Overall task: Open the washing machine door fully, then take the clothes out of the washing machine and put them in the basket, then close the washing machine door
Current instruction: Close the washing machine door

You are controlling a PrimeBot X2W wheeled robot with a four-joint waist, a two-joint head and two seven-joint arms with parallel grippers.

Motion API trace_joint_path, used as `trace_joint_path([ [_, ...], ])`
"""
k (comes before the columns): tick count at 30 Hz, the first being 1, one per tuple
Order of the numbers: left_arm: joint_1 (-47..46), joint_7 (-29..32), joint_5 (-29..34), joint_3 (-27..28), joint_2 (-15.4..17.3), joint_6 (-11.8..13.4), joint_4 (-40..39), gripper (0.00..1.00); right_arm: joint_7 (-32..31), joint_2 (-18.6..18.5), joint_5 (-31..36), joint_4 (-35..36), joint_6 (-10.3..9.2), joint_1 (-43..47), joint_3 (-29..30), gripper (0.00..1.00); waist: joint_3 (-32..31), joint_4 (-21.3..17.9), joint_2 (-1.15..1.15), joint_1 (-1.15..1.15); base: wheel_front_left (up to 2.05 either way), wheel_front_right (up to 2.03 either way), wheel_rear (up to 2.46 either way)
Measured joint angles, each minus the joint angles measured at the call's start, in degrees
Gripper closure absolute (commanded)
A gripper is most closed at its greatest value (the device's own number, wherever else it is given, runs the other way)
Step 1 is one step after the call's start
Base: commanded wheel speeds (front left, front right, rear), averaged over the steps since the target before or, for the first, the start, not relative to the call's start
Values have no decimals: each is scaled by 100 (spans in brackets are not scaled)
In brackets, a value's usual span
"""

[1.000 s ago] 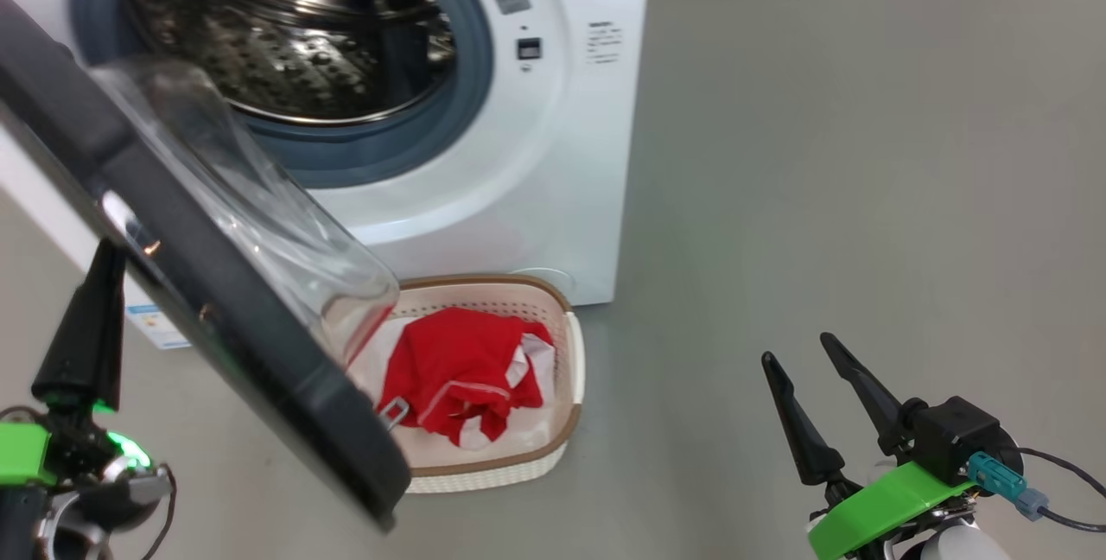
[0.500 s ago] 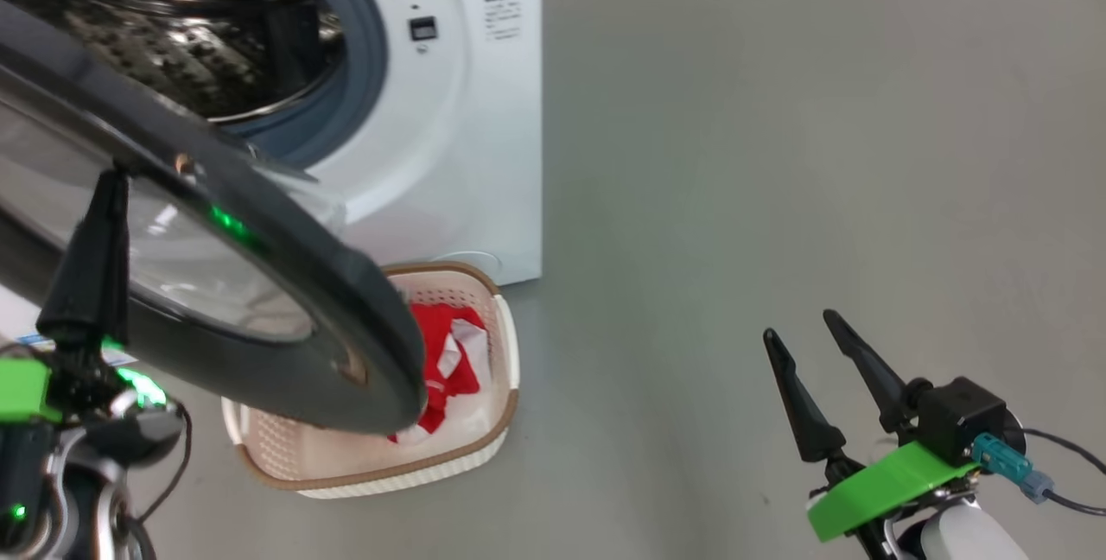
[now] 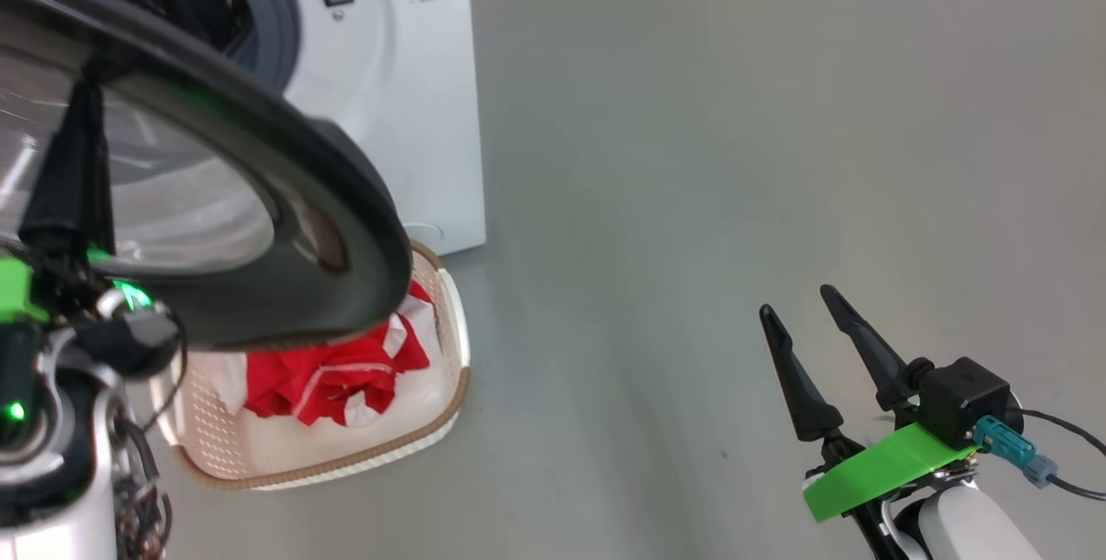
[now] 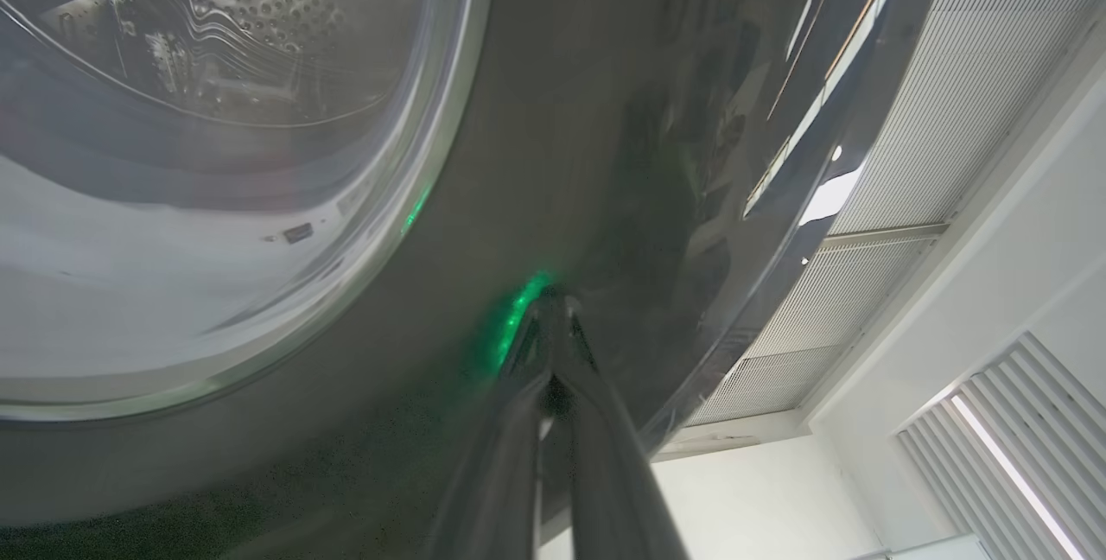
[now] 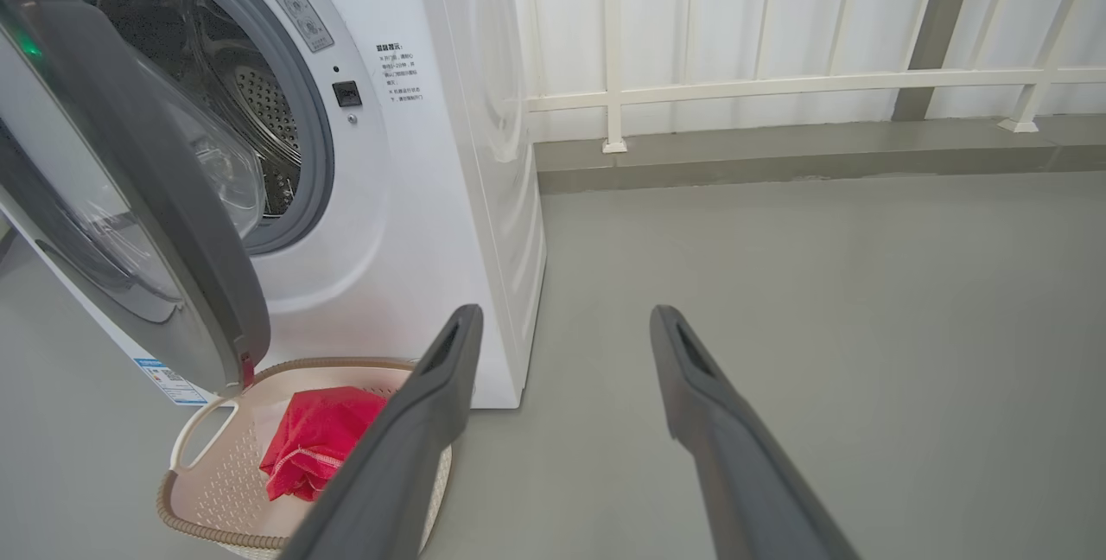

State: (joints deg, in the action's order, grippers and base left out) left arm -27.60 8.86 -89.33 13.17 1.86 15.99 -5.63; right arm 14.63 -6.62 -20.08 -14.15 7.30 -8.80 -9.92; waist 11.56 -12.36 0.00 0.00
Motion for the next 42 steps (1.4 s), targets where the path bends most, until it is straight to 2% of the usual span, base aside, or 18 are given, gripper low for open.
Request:
trace_joint_path([
  [14,-1211,-149,0,105,109,-355,968,100,0,35,8,63,0,-87,41,0,437,-187,0,0,0,0,0],
  [20,-1289,-154,1,98,135,-614,1251,100,0,40,8,65,0,-170,43,0,486,-189,0,0,0,0,0],
  [22,-1269,-81,1,78,142,-744,1277,88,0,40,8,65,0,-197,43,0,455,-179,0,0,0,0,0],
  [24,-1209,24,-14,60,143,-905,1276,67,0,41,8,62,0,-197,41,0,399,-171,0,0,0,0,0],
  [25,-1165,43,-19,54,148,-923,1270,18,0,41,8,56,0,-196,40,0,365,-167,0,0,0,0,0],
  [26,-1088,45,-15,51,157,-966,1243,0,0,41,8,48,0,-196,38,0,330,-162,0,0,0,0,0],
  [34,-92,-5,234,8,211,-1429,829,0,0,91,-163,12,0,-166,22,0,-37,-98,0,0,0,0,0],
  [39,763,-265,671,-48,209,-1701,710,0,0,94,-211,-37,0,-11,19,0,-312,-33,0,0,0,0,0],
  [42,1261,-503,1195,-171,244,-1896,703,0,0,91,-215,-70,0,66,23,0,-490,10,0,0,0,0,0],
])
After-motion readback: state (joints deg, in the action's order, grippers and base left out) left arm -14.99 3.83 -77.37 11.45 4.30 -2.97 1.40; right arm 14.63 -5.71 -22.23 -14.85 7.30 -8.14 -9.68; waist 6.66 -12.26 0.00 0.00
